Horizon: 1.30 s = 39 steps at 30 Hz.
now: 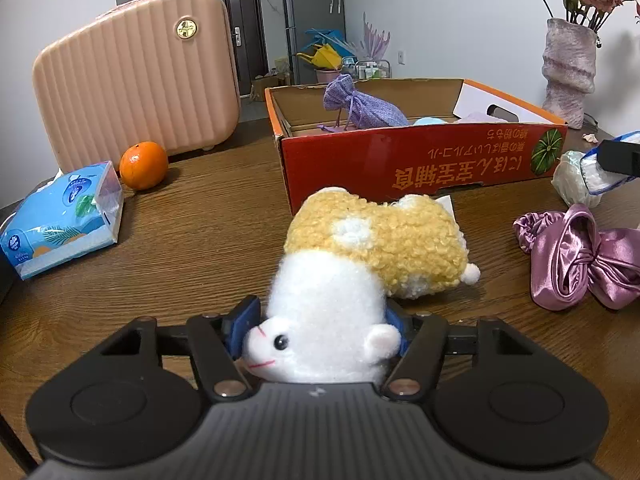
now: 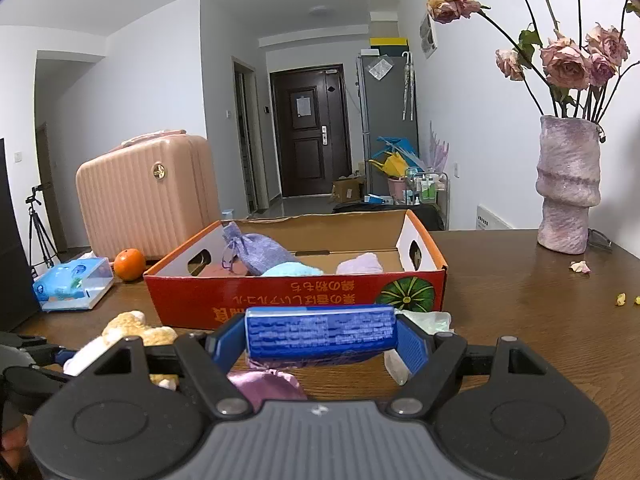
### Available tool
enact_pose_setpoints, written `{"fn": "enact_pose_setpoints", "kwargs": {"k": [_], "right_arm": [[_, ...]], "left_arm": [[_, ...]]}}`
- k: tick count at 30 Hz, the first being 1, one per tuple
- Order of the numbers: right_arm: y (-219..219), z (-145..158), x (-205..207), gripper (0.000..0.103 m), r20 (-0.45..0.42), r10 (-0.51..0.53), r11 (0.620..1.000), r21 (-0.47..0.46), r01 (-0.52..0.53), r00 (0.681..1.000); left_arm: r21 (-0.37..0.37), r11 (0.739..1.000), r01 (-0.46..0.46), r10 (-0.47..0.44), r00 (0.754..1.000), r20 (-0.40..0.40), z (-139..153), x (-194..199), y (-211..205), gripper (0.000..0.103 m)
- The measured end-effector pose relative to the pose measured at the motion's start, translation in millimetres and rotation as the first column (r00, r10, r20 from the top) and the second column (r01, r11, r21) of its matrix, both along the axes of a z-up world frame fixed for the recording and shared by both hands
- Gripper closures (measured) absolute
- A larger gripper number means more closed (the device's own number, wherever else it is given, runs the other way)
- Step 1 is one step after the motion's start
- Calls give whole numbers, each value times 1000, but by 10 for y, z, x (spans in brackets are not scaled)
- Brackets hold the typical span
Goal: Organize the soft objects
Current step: 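Close the left tool on the white-and-yellow sheep plush while the right tool holds the packet, then carry the sheep plush and blue packet with both tools over the box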
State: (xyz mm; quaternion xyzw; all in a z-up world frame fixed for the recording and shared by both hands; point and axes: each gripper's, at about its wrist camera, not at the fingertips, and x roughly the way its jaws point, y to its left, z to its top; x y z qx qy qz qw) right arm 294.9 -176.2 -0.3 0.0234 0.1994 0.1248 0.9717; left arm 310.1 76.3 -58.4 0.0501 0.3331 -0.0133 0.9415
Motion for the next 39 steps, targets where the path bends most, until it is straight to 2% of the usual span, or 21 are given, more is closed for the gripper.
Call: {"fn": "enact_pose_setpoints", "kwargs": {"k": [9,17,22,39], "right_arm": [[4,3,-33,26,9,9,1000,1,-9,1000],[-4,11,-55,26,17,12,1000,7,-12,1000],[-3,21,-76,26,26,15,1000,10,-15,1000],[8,61,-184,26,60,35,999,26,-36,998]], "left_arm": [[20,999,-35,34,999,41,42,-69,0,41],[0,996,-90,89,991,101,150,-185,52,42],[-24,994,-109,111,983,145,246,-324,51,42],[-98,984,-149,167,962,217,464,-609,-37,42]]}}
